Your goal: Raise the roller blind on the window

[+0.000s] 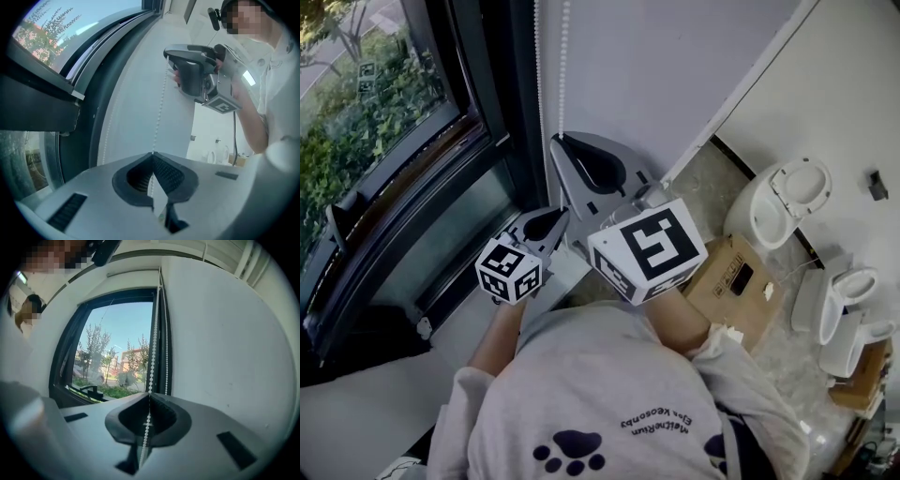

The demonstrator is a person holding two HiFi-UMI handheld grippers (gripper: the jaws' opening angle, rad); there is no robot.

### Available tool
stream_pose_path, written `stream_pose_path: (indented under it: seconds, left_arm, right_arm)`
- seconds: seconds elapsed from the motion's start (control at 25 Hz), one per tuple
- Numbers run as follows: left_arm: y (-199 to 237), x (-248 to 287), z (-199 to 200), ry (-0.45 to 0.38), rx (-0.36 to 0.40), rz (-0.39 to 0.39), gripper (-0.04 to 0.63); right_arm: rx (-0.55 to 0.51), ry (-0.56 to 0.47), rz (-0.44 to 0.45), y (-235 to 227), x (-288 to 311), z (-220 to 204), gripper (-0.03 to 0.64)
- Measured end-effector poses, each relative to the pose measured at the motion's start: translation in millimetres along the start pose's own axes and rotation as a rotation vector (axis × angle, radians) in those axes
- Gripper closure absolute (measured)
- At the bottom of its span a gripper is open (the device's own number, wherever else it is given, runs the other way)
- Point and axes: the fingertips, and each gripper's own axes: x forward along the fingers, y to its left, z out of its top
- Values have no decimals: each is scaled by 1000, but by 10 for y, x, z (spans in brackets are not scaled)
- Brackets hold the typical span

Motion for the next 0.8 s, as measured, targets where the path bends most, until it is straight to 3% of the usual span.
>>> stream_pose_path:
  seconds: [0.32,0.8]
  left_arm:
    - [120,-5,-532,65,-91,22,584]
    - [204,-59,-1284,199,-95,79,584]
  right_arm:
    - [26,82,-9,70,29,-550,606]
    - [42,185,-21,146,-31,-1308,606]
